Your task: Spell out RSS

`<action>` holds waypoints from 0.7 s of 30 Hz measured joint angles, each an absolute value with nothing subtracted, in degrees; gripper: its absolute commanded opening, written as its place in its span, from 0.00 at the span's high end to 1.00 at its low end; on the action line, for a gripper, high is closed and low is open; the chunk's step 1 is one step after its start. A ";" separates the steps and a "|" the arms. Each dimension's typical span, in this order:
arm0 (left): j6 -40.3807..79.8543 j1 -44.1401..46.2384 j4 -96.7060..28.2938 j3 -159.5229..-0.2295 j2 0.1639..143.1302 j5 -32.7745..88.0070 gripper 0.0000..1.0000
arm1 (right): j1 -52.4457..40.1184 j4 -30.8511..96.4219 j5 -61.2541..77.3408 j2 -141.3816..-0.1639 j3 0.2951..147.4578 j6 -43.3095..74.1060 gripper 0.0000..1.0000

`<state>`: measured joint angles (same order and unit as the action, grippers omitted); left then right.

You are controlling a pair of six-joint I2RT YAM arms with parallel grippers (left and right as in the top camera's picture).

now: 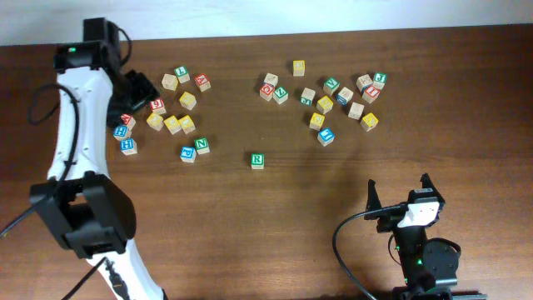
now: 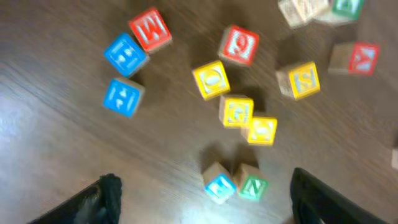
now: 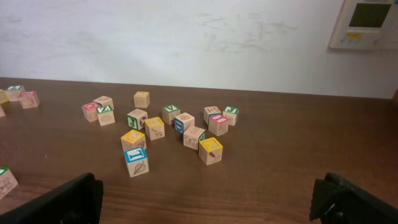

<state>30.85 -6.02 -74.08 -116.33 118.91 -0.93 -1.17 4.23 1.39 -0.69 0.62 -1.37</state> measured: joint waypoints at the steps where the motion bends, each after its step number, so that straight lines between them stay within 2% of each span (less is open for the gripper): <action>1: 30.39 -6.66 -73.01 -116.11 118.91 -0.97 0.26 | -1.17 4.23 1.39 -0.69 0.62 -1.34 0.02; 6: 22.15 -7.68 -67.57 -115.50 118.91 -1.04 0.21 | -1.17 4.23 1.39 -0.69 0.62 -1.34 0.02; 8: 18.04 -7.57 -66.70 -115.07 118.91 -1.02 0.23 | -1.17 4.23 1.39 -0.69 0.62 -1.32 0.02; 16: 16.21 -7.53 -63.16 -114.93 118.91 -1.04 0.29 | -1.17 4.23 1.41 -0.69 0.62 -1.37 0.02; 18: 15.79 -7.53 -62.67 -114.93 118.91 -1.04 0.28 | -1.17 4.23 1.41 -0.69 0.62 -1.32 0.02; 21: 15.46 -7.53 -62.74 -114.93 119.04 -0.10 0.20 | -1.17 4.23 1.39 -0.69 0.62 -1.34 0.02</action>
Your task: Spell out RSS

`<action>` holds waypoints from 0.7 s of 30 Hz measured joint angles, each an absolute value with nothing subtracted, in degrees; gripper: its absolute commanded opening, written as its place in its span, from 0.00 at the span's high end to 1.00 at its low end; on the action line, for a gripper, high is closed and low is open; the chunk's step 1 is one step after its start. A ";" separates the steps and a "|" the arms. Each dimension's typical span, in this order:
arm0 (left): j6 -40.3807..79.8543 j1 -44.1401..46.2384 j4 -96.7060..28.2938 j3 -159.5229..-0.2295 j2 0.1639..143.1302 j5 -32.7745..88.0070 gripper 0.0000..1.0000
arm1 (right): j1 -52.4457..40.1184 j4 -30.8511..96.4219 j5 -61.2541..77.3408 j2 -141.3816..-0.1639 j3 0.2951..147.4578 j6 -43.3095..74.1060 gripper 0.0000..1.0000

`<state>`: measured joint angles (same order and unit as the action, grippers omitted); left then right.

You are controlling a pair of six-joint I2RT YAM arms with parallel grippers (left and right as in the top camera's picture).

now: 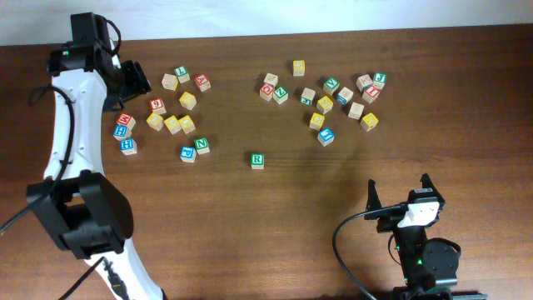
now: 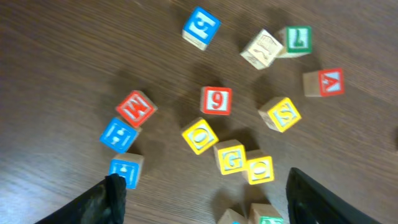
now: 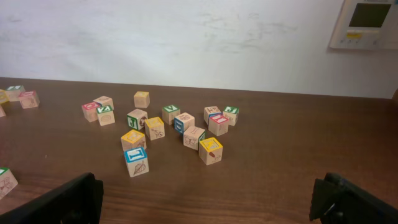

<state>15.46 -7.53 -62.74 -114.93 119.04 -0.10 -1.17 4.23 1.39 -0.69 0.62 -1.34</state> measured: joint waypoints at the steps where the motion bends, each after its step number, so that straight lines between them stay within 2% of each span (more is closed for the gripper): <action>1: 15.27 -7.53 -62.76 -114.93 119.26 0.64 0.20 | -1.17 4.23 1.41 -0.69 0.62 -1.34 0.02; 7: 16.27 -6.52 -63.57 -114.87 121.86 5.08 0.20 | -1.17 4.23 1.39 -0.69 0.62 -1.34 0.02; 12: 19.68 -3.66 -63.88 -114.72 122.15 4.01 0.21 | -1.17 4.23 1.39 -0.69 0.62 -1.37 0.02; 21: 25.04 3.42 -64.07 -114.67 122.67 0.36 0.37 | -1.17 4.23 1.41 -0.69 0.62 -1.34 0.02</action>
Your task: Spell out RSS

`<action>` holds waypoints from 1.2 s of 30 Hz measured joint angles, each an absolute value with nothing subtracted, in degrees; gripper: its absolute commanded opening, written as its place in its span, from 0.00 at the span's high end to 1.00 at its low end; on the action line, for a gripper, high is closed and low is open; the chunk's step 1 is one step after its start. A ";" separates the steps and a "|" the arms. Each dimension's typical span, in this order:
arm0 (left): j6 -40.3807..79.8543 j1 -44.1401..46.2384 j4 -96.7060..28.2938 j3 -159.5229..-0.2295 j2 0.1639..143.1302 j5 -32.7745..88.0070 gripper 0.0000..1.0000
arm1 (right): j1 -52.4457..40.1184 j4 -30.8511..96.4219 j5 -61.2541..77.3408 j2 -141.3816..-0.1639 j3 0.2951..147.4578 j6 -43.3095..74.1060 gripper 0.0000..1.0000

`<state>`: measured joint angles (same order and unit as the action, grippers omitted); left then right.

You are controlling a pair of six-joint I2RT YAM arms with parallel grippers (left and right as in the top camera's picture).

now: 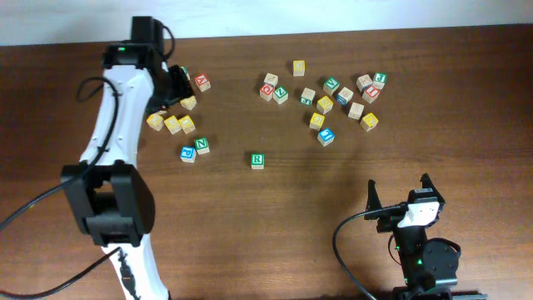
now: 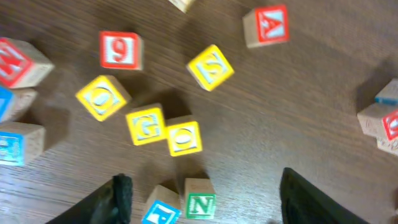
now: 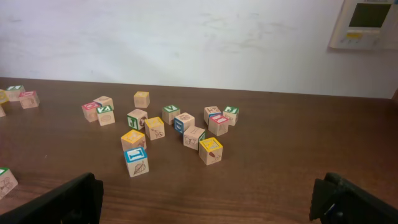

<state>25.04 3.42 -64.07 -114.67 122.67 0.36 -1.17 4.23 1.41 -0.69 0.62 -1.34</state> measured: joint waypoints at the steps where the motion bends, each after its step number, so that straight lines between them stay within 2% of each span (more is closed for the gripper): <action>1: 25.43 4.10 -64.18 -114.67 123.11 0.10 0.38 | -1.17 4.23 1.39 -0.69 0.62 -1.34 0.02; 12: 30.33 6.33 -64.42 -114.41 127.26 -2.00 0.39 | -1.17 4.23 1.39 -0.69 0.62 -1.34 0.02; 24: 32.62 5.93 -57.95 -114.30 131.85 -8.56 0.33 | -1.17 4.23 1.39 -0.69 0.62 -1.32 0.02; 32: 26.11 1.87 -47.90 -114.21 131.85 -9.61 0.25 | -1.17 4.23 1.41 -0.69 0.62 -1.32 0.02; 36: 20.40 1.58 -43.62 -114.21 131.85 -9.69 0.28 | -1.17 4.23 1.39 -0.69 0.62 -1.34 0.02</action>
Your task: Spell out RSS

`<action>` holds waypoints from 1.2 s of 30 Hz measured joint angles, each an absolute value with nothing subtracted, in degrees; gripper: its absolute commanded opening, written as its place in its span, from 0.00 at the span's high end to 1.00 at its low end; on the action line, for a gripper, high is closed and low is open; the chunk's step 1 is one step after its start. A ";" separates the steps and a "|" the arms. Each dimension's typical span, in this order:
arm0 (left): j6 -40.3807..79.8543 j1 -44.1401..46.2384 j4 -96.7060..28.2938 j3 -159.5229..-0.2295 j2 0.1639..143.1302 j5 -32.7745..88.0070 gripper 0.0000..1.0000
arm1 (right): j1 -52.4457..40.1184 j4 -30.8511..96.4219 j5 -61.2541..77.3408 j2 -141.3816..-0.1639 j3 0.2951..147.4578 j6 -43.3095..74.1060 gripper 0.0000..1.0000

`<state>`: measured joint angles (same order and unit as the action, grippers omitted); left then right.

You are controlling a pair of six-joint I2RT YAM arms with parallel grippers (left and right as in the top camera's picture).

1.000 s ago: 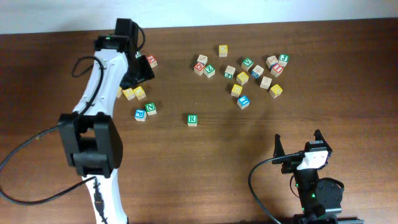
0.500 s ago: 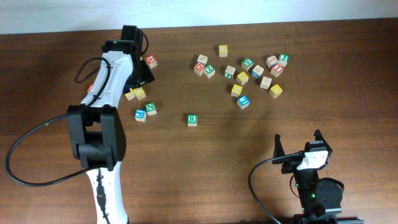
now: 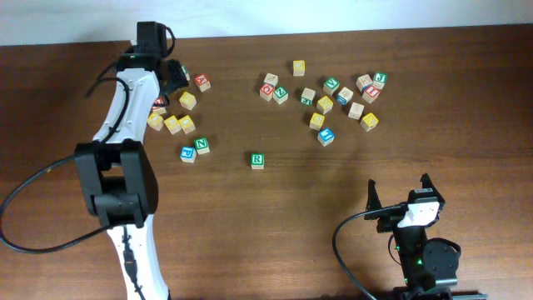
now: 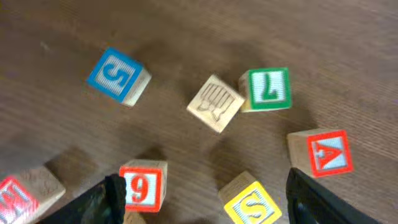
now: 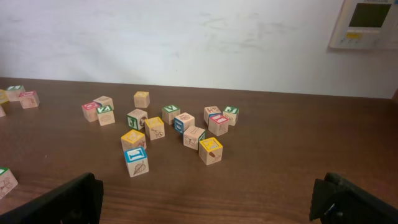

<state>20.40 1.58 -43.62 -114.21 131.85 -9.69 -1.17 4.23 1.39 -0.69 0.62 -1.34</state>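
Observation:
A green R block (image 3: 258, 160) lies alone mid-table. My left gripper (image 3: 171, 75) hovers open over the far part of the left cluster. In the left wrist view, my left gripper (image 4: 208, 208) has a yellow S block (image 4: 249, 204) between its fingertips at the bottom edge, not touched. A blue block with an S-like letter (image 4: 117, 76) lies further off to the left. The yellow S block (image 3: 188, 101) also shows from above. My right gripper (image 3: 400, 205) rests open near the front right and, in its wrist view, my right gripper (image 5: 211, 202) holds nothing.
Around the left gripper lie a red 9 block (image 4: 142, 185), a plain picture block (image 4: 216, 103), a green 7 block (image 4: 268, 88) and a red A block (image 4: 323, 153). A second cluster of several blocks (image 3: 337, 100) lies at the far right.
My left gripper has shifted toward the far edge of the left cluster. The yellow S has dropped to the bottom of its view, and the blue block and green 7 have come into view. No block moved.
My left gripper, always open, was first over the left cluster's near side, then at its far left, then over the yellow S, G and O blocks, and now over the cluster's far part. All blocks lie where they were. The right arm has stayed still.

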 measured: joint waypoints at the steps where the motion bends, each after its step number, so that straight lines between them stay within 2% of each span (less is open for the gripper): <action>1: 19.42 1.80 -43.35 -114.21 131.85 -9.30 0.28 | -1.17 4.23 1.39 -0.69 0.62 -1.32 0.02; 8: 17.56 2.02 -43.57 -114.21 131.85 -5.69 0.34 | -1.17 4.23 1.39 -0.69 0.62 -1.34 0.02; 10: 17.50 2.02 -46.89 -114.21 131.85 -4.45 0.36 | -1.17 4.23 1.41 -0.69 0.62 -1.34 0.02; 14: 17.30 2.02 -53.49 -114.21 131.85 0.19 0.51 | -1.17 4.23 1.39 -0.69 0.62 -1.37 0.02; 19: 16.88 2.20 -56.73 -114.21 131.85 4.60 0.57 | -1.17 4.23 1.39 -0.69 0.62 -1.37 0.02; 22: 16.88 2.35 -58.15 -114.21 131.85 5.19 0.72 | -1.17 4.23 1.39 -0.69 0.62 -1.32 0.02; 25: 16.82 2.35 -59.16 -114.21 131.85 4.95 0.77 | -1.17 4.23 1.41 -0.69 0.62 -1.34 0.02; 33: 17.65 2.39 -60.60 -114.21 131.85 -3.86 0.76 | -1.17 4.23 1.39 -0.69 0.62 -1.34 0.02; 36: 19.88 2.39 -61.47 -114.21 131.85 -7.38 0.67 | -1.17 4.23 1.39 -0.69 0.62 -1.34 0.02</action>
<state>19.88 2.39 -61.47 -114.21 131.85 -7.38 -1.17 4.23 1.39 -0.69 0.62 -1.34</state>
